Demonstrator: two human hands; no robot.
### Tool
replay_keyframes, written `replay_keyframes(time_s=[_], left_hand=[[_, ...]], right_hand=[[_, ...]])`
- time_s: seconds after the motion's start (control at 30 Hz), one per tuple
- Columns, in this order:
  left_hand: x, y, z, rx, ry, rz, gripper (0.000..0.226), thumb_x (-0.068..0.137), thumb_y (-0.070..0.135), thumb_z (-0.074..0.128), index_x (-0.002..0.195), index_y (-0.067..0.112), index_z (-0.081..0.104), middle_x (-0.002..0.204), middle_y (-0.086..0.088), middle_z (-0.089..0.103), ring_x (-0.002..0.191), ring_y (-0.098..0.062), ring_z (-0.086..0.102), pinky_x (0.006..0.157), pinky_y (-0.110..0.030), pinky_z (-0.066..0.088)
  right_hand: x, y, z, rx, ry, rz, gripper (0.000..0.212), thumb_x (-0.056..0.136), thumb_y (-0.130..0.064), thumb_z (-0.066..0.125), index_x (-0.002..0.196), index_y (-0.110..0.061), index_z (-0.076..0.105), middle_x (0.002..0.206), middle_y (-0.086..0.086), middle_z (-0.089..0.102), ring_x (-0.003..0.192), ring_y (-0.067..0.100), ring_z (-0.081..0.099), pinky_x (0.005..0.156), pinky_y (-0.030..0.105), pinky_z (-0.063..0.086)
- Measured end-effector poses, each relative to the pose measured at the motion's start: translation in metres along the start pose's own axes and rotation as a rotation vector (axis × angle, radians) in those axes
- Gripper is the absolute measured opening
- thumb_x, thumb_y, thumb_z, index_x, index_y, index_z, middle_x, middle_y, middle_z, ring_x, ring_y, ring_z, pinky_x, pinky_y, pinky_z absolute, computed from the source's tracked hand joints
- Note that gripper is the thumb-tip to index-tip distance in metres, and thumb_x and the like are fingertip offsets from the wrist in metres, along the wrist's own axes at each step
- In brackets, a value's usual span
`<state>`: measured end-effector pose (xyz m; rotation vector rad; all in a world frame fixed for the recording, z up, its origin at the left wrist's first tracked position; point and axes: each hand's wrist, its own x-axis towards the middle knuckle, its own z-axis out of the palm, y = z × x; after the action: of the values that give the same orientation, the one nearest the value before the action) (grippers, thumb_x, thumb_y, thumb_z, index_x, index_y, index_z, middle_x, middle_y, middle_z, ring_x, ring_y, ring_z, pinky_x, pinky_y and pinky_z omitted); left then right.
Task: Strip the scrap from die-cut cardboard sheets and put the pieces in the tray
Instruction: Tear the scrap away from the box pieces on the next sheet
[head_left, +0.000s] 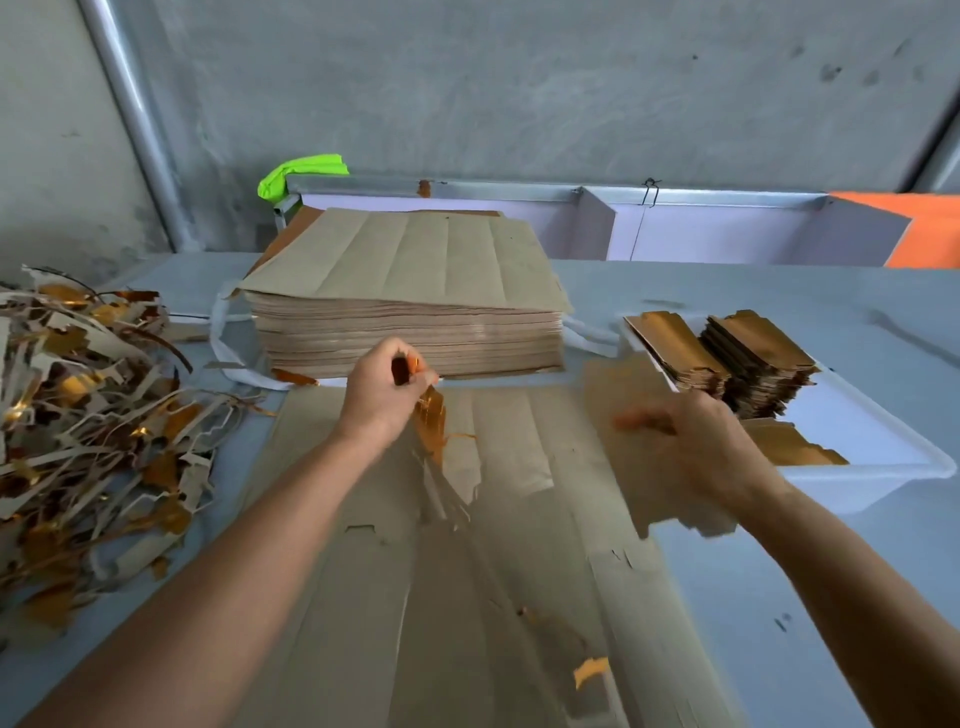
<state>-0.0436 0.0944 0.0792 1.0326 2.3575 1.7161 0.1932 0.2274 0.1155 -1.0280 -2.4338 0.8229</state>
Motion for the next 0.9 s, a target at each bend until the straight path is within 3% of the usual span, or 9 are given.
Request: replay_keyframes(time_s=[0.17, 0.3, 0.4, 0.5, 0.57, 0.67, 0.77, 0.83, 0.9], left_hand=[[-0.002, 0.007, 0.007, 0.044, 0.049, 0.015, 0.013, 0.085, 0.008, 0.066, 0.083, 0.012, 0.054, 0.073, 0.009, 0.05, 0.067, -0.002, 0.047, 0.057, -0.008, 0.037], [-0.009, 0.01, 0.004, 0.042, 0.082, 0.056, 0.013, 0.082, 0.005, 0.068, 0.086, 0.009, 0.056, 0.075, 0.008, 0.054, 0.073, -0.013, 0.052, 0.06, -0.004, 0.04], [-0.017, 0.015, -0.006, 0.271, 0.042, 0.134, 0.042, 0.076, 0.013, 0.076, 0.112, 0.005, 0.056, 0.106, -0.008, 0.06, 0.1, -0.025, 0.055, 0.088, -0.027, 0.044], [-0.03, 0.024, -0.014, 0.678, -0.103, 0.569, 0.074, 0.072, 0.034, 0.079, 0.135, 0.012, 0.047, 0.143, -0.008, 0.041, 0.13, -0.027, 0.036, 0.11, -0.044, 0.026], [-0.043, 0.032, -0.015, 0.652, -0.395, 0.707, 0.07, 0.074, 0.049, 0.071, 0.135, 0.019, 0.05, 0.138, 0.0, 0.05, 0.125, -0.015, 0.041, 0.115, -0.045, 0.015], [-0.059, 0.027, -0.012, 0.641, -0.764, 0.406, 0.086, 0.068, 0.059, 0.071, 0.142, 0.032, 0.036, 0.125, 0.008, 0.06, 0.102, -0.003, 0.036, 0.109, -0.034, 0.008], [-0.063, 0.019, -0.013, 0.67, -0.814, 0.264, 0.061, 0.074, 0.045, 0.075, 0.127, 0.027, 0.052, 0.083, 0.011, 0.065, 0.086, -0.01, 0.056, 0.106, -0.029, 0.022], [-0.063, 0.013, -0.015, 0.54, -0.762, 0.251, 0.016, 0.082, 0.03, 0.071, 0.095, 0.021, 0.069, 0.072, 0.012, 0.061, 0.076, -0.01, 0.058, 0.082, -0.02, 0.042], [-0.065, 0.01, -0.013, 0.468, -0.669, 0.263, 0.011, 0.087, 0.017, 0.065, 0.077, 0.016, 0.068, 0.068, 0.009, 0.06, 0.067, -0.007, 0.056, 0.064, -0.013, 0.04]], right_hand=[[-0.042, -0.021, 0.026, -0.006, -0.253, 0.082, 0.072, 0.076, -0.07, 0.054, 0.087, -0.001, 0.07, 0.081, 0.012, 0.069, 0.071, 0.024, 0.064, 0.069, 0.037, 0.054], [-0.046, -0.029, 0.055, 0.125, -0.354, 0.108, 0.031, 0.068, -0.035, 0.083, 0.078, -0.008, 0.072, 0.078, 0.002, 0.069, 0.073, 0.015, 0.064, 0.064, 0.032, 0.053], [-0.046, -0.031, 0.066, 0.36, -0.324, 0.203, 0.021, 0.066, -0.016, 0.084, 0.06, -0.019, 0.065, 0.068, -0.004, 0.065, 0.065, 0.011, 0.062, 0.054, 0.024, 0.051], [-0.043, -0.032, 0.067, 0.232, -0.102, 0.087, 0.03, 0.074, -0.013, 0.076, 0.054, -0.025, 0.057, 0.065, -0.012, 0.058, 0.062, 0.003, 0.054, 0.049, 0.007, 0.041], [-0.042, -0.034, 0.066, 0.213, -0.003, -0.037, 0.035, 0.073, -0.011, 0.076, 0.053, -0.028, 0.053, 0.06, -0.014, 0.054, 0.058, -0.001, 0.051, 0.047, 0.005, 0.037], [-0.044, -0.031, 0.066, 0.229, 0.055, -0.141, 0.035, 0.072, -0.008, 0.076, 0.055, -0.028, 0.052, 0.057, -0.013, 0.054, 0.054, -0.009, 0.051, 0.05, 0.005, 0.037], [-0.043, -0.022, 0.063, 0.277, 0.139, -0.126, 0.032, 0.074, -0.01, 0.076, 0.059, -0.026, 0.053, 0.061, -0.01, 0.056, 0.059, -0.007, 0.053, 0.049, 0.006, 0.038], [-0.043, -0.017, 0.063, 0.356, 0.153, -0.046, 0.027, 0.074, -0.014, 0.078, 0.062, -0.023, 0.056, 0.068, -0.006, 0.06, 0.066, 0.003, 0.058, 0.057, 0.017, 0.049], [-0.046, -0.015, 0.066, 0.515, 0.08, 0.074, 0.021, 0.072, -0.015, 0.08, 0.068, -0.019, 0.06, 0.075, 0.002, 0.067, 0.073, 0.02, 0.065, 0.062, 0.034, 0.057]])
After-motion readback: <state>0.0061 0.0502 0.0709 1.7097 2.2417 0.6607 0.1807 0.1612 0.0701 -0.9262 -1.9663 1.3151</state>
